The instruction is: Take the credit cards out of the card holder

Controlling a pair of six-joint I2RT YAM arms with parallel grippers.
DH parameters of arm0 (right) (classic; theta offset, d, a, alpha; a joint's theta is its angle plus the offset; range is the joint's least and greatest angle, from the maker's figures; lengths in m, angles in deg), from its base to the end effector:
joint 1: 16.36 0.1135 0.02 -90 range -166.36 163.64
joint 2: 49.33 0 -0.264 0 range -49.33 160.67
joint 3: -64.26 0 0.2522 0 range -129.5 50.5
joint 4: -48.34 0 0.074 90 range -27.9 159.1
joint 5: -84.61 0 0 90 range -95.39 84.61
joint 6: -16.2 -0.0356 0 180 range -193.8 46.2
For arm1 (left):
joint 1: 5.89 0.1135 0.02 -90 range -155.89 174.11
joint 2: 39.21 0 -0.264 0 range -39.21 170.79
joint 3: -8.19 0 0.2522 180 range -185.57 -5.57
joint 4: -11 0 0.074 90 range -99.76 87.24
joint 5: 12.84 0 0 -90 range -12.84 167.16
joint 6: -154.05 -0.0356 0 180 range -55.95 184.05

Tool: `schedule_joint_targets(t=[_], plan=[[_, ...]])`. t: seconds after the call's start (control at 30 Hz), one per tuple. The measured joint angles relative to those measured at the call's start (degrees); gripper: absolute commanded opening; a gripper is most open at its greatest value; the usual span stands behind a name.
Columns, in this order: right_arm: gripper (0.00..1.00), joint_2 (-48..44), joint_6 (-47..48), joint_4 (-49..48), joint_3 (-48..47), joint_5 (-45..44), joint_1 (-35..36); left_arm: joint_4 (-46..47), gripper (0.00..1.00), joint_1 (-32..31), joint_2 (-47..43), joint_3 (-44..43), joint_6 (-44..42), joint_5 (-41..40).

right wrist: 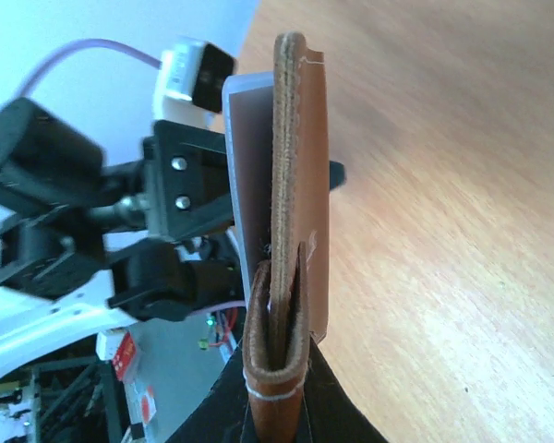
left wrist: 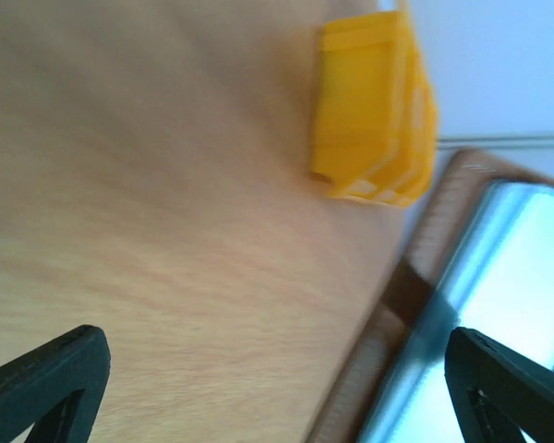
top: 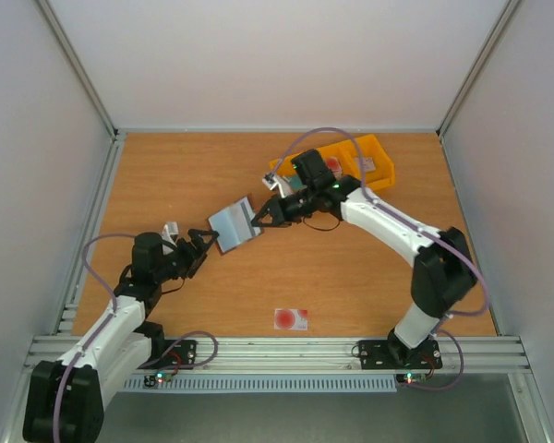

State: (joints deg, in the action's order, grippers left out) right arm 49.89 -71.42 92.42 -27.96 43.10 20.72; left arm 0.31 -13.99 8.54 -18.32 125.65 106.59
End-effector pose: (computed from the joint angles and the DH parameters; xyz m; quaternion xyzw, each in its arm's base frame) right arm 0.2822 0.2467 0.2674 -0.4190 0.7631 0.4601 0.1745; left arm 0.1626 -0.0408 0.1620 -0.2705 0.8106 -0.4505 0.2583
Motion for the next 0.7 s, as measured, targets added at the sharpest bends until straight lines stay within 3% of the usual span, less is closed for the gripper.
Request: schedule_joint_targets(t=[0.27,0.57,0.7], plan=[[0.01,-12.5,8.0,1.6,0.0,6.3,-2.2,19.6,0.99,-1.0,-2.9,-5.1,-2.1,13.5],[0.01,-15.1,14.4,6.7,-0.7,8.5,-2.4,32.1,0.97,-7.1,-4.0,-7.0,-7.0,21.6],[0.01,-15.4,14.2,6.1,-1.2,8.1,-4.0,32.8,0.74,-7.2,-4.4,-7.0,-8.9,22.9]])
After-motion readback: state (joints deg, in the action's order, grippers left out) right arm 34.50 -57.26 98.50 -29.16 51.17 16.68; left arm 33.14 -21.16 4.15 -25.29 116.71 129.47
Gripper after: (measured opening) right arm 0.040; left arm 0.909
